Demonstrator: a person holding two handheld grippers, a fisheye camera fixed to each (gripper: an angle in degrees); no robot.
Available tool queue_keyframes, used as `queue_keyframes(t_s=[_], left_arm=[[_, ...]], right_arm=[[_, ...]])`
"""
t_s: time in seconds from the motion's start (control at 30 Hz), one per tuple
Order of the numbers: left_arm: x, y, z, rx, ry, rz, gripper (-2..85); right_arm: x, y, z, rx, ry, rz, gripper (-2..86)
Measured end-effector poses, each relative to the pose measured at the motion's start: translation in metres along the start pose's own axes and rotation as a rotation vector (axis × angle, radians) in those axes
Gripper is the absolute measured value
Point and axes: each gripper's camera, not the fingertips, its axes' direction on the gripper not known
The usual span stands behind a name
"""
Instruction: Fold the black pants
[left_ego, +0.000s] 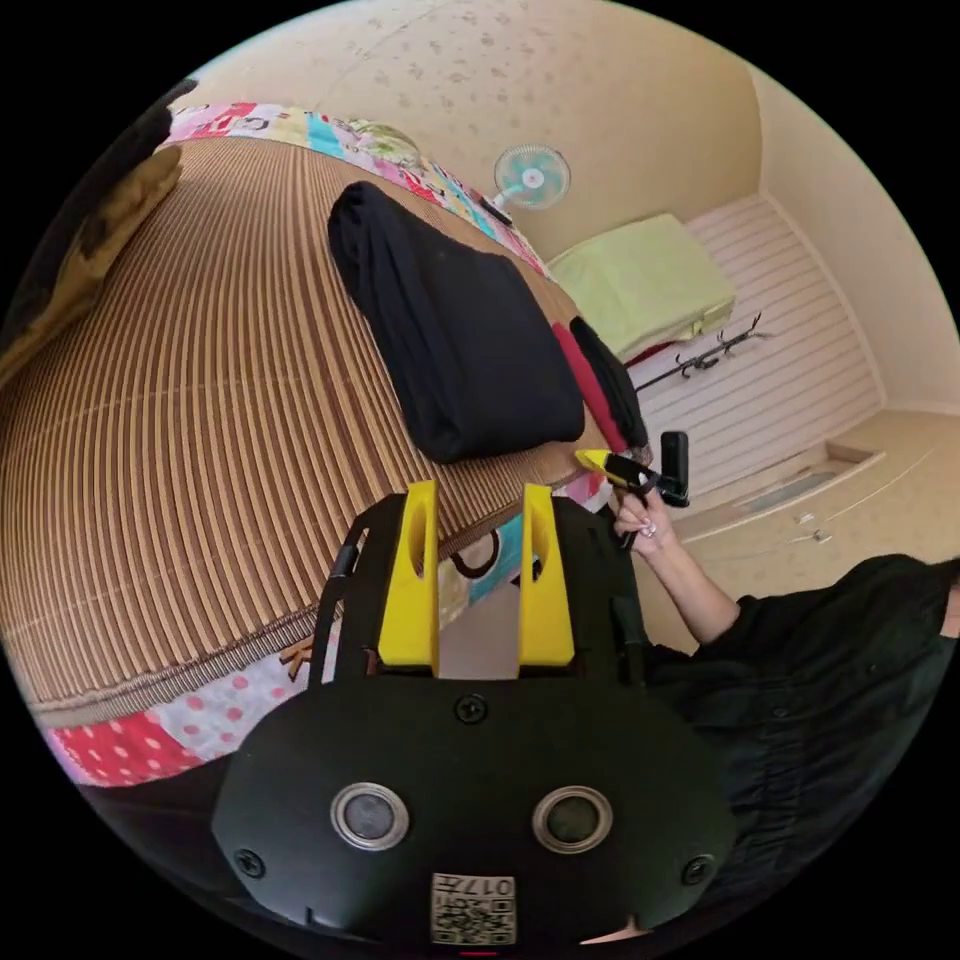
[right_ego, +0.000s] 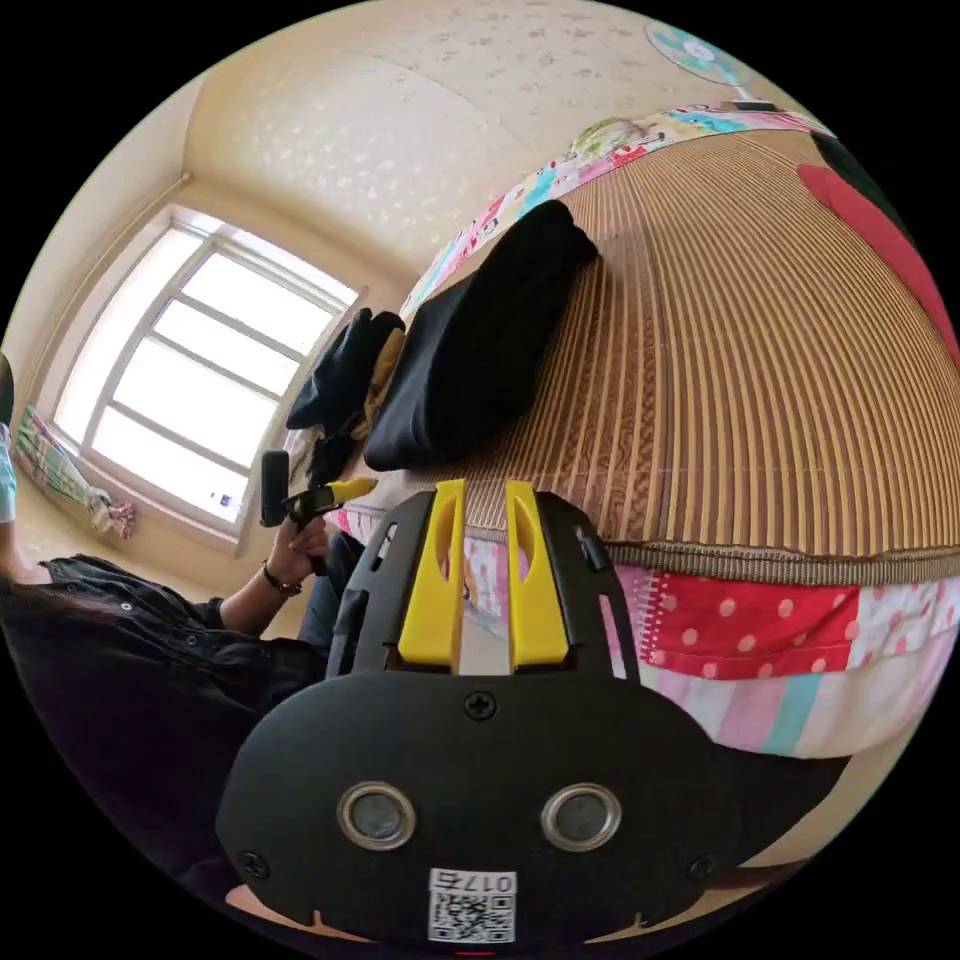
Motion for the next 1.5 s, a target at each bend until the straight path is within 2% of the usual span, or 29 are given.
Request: queue_keyframes(t_s=[0.07,0.17,0.3,0.33,0.37,0.43,0.5,0.63,0.67,0.77,0.9,1.03,1.17,1.2,1.23,1.3,1.33,1.37,1.43,1.5], left_arm=[[-0.023,-0.039,-0.018,0.123,0.093,-0.092,15.1],[-0.047,-0.109,-0.019,0.155,0.100,-0.148,17.3],[-0.068,-0.164,0.027,-0.017,0.084,-0.197,16.6],[-0.069,-0.165,0.044,-0.070,0.134,-0.201,15.0],[-0.067,-0.157,0.054,-0.084,0.191,-0.219,14.3],[-0.059,-0.131,0.052,-0.040,0.213,-0.241,13.8],[-0.047,-0.100,0.040,-0.052,0.202,-0.211,13.4],[-0.017,0.001,0.005,-0.100,0.379,-0.126,11.4],[-0.006,0.031,-0.012,-0.066,0.411,-0.138,11.3],[0.024,0.077,-0.070,0.088,0.414,-0.174,11.1],[0.079,0.057,-0.158,0.277,0.197,0.028,10.9],[0.114,0.024,-0.244,0.556,-0.024,0.244,11.1],[0.102,-0.026,-0.310,0.717,-0.321,0.267,11.8],[0.096,-0.036,-0.317,0.724,-0.344,0.268,11.8],[0.073,-0.059,-0.329,0.723,-0.359,0.233,11.9],[0.016,-0.093,-0.337,0.667,-0.277,0.017,13.4],[-0.025,-0.103,-0.329,0.611,-0.247,-0.136,15.0],[-0.055,-0.102,-0.310,0.563,-0.296,-0.201,15.8],[-0.088,-0.078,-0.262,0.467,-0.430,-0.299,15.9],[-0.095,-0.028,-0.203,0.430,-0.483,-0.284,13.9]], right_arm=[[0.016,-0.041,-0.026,0.105,-0.080,0.033,14.1],[0.026,-0.117,-0.023,0.082,-0.073,0.035,18.4],[0.048,-0.178,0.023,-0.051,-0.100,0.092,21.0],[0.052,-0.182,0.050,-0.165,-0.092,0.107,20.8],[0.047,-0.176,0.067,-0.211,-0.098,0.090,20.1],[0.033,-0.156,0.062,-0.162,-0.044,0.086,19.2],[0.026,-0.129,0.057,-0.238,-0.109,0.086,18.0],[0.017,-0.034,0.022,-0.242,-0.465,0.112,15.7],[0.007,-0.011,0.016,-0.217,-0.569,0.141,15.3],[-0.043,0.002,0.011,-0.232,-0.691,0.073,14.3],[-0.116,-0.052,0.013,-0.281,-0.736,-0.180,13.5],[-0.212,-0.143,0.030,-0.249,-0.842,-0.539,13.4],[-0.306,-0.213,0.078,-0.132,-0.704,-0.807,14.0],[-0.315,-0.223,0.089,-0.119,-0.692,-0.828,14.1],[-0.323,-0.249,0.117,-0.120,-0.693,-0.802,14.6],[-0.314,-0.291,0.174,-0.180,-0.691,-0.583,15.7],[-0.298,-0.308,0.211,-0.230,-0.622,-0.425,16.6],[-0.278,-0.309,0.242,-0.262,-0.502,-0.332,16.8],[-0.243,-0.282,0.274,-0.316,-0.288,-0.275,16.2],[-0.208,-0.226,0.286,-0.387,-0.242,-0.296,13.5]])
